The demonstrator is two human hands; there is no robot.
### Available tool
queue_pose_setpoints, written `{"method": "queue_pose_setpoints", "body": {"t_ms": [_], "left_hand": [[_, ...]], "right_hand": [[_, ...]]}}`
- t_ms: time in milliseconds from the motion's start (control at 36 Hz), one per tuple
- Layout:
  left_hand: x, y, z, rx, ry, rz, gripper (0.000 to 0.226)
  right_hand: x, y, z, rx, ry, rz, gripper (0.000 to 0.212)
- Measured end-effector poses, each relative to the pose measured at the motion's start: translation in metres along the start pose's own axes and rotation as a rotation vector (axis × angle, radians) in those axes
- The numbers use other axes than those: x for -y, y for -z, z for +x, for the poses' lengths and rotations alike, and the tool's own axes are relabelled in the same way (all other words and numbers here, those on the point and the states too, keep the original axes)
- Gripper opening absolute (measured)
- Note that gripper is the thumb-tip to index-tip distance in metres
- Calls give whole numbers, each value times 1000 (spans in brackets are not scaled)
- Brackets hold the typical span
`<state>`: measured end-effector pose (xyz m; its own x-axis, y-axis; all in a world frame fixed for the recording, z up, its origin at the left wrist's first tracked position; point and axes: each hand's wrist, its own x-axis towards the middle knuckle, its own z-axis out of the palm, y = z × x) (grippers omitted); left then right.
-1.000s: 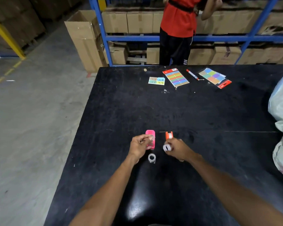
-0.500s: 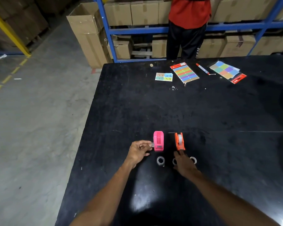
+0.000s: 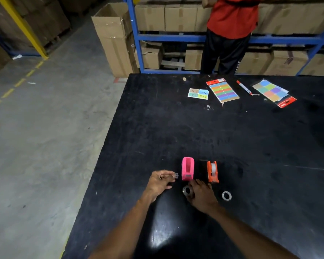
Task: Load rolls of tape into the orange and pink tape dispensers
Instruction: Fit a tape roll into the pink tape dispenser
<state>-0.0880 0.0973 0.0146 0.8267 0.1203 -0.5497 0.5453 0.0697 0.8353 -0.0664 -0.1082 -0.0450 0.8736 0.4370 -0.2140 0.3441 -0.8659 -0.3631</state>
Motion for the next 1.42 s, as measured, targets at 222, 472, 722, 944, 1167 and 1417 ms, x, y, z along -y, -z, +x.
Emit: {"method": "queue_pose_setpoints", "body": {"t_ms": [222, 472, 722, 944, 1167, 1417], "left_hand": [[-12, -19, -15, 103, -17, -68, 21], [-31, -32, -35, 114, -51, -106, 23], [-48, -35, -54, 119, -99, -124, 20], [-57, -41, -62, 155, -127, -144, 23], [-61, -43, -61, 168, -148, -158, 23], [-64, -39, -59, 168, -161, -134, 23]], "right_hand": [[6, 67, -6, -37, 44, 588, 27], [17, 97, -16, -78, 71, 726, 45], [26, 117, -22, -3, 106, 905, 39], [21, 126, -24, 25, 131, 933, 49], [21, 132, -25, 17, 120, 944, 50], [24, 139, -21, 74, 121, 855, 60]]}}
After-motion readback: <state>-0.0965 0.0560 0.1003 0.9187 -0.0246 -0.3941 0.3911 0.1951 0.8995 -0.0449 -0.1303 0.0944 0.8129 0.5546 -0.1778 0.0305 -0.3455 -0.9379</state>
